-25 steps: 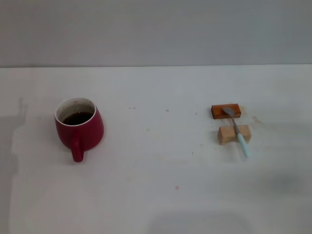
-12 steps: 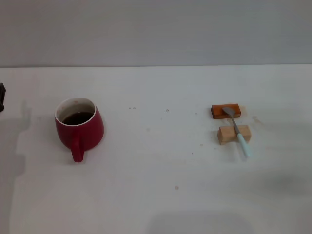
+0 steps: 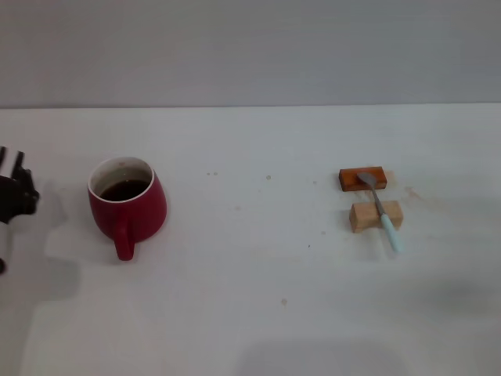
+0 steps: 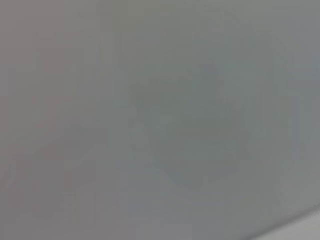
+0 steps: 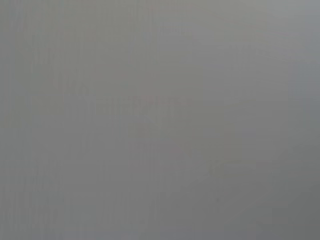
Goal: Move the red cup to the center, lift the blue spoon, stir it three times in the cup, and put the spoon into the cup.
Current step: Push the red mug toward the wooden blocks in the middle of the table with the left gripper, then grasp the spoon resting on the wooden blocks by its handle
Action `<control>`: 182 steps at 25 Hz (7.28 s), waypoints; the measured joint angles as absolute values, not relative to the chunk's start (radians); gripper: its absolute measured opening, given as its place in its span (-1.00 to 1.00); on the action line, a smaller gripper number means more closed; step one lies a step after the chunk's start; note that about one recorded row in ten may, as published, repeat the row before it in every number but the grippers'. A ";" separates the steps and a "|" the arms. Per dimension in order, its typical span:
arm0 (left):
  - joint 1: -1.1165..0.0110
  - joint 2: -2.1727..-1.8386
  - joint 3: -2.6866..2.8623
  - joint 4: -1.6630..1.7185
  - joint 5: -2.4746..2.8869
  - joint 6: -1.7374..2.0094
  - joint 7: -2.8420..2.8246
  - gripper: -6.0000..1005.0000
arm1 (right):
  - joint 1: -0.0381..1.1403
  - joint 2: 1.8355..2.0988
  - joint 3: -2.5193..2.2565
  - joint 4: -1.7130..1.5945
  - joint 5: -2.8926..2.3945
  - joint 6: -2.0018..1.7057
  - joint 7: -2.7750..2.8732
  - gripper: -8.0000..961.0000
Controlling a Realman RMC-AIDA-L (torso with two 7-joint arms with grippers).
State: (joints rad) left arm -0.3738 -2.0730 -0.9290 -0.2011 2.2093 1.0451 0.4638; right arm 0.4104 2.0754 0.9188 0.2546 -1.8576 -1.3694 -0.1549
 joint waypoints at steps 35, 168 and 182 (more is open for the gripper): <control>-0.445 -2.073 -0.682 -0.224 2.209 0.951 0.817 -0.96 | 0.417 2.074 0.919 0.255 -1.864 -1.374 -0.155 0.56; -0.445 -2.030 -1.272 -0.182 2.206 1.066 -0.064 0.72 | 0.125 2.082 0.326 0.766 -1.754 -1.029 -0.490 0.55; -0.451 -2.034 -1.272 -0.182 2.204 1.082 -0.064 0.72 | 0.207 2.077 0.333 0.732 -1.714 -0.954 -0.487 0.55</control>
State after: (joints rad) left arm -0.4509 -2.0341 -1.2716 -0.1823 2.2035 1.0819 -0.0645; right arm 0.2070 2.0768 0.3329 0.7316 -1.7144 -0.9539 -0.4867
